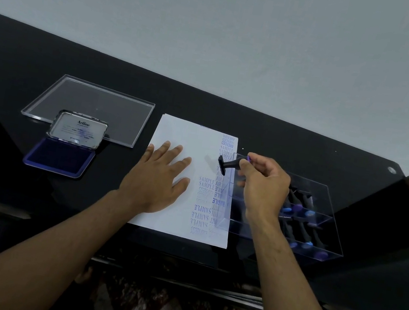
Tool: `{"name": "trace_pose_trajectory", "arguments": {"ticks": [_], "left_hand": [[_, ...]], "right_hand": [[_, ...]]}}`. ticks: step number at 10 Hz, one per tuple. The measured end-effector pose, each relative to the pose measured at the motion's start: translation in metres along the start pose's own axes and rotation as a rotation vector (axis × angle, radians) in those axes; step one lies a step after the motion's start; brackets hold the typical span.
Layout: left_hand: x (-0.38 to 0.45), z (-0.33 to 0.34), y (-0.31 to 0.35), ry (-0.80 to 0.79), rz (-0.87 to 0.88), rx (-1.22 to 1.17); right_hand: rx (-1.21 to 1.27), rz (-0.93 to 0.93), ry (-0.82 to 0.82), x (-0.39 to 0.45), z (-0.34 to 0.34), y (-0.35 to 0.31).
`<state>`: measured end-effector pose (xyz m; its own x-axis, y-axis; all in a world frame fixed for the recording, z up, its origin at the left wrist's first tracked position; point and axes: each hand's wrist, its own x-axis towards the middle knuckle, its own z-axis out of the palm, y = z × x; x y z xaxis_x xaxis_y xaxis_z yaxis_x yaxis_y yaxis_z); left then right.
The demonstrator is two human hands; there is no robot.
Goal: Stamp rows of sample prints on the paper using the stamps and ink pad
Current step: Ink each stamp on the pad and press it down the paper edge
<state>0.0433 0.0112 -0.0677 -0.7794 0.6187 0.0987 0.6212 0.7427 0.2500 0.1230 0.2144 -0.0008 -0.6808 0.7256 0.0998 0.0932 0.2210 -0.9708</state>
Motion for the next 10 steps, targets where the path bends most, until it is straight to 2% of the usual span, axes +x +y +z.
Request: {"name": "trace_pose_trajectory", "arguments": {"ticks": [7,10], "left_hand": [[-0.004,-0.01,-0.009,0.011,-0.03,-0.043],[-0.054,-0.048,-0.059,0.096,-0.131,-0.005]], "right_hand": [[0.004,-0.021,-0.034,-0.012,0.007,-0.013],[-0.057,-0.124,-0.206,-0.059,0.072,-0.033]]}}
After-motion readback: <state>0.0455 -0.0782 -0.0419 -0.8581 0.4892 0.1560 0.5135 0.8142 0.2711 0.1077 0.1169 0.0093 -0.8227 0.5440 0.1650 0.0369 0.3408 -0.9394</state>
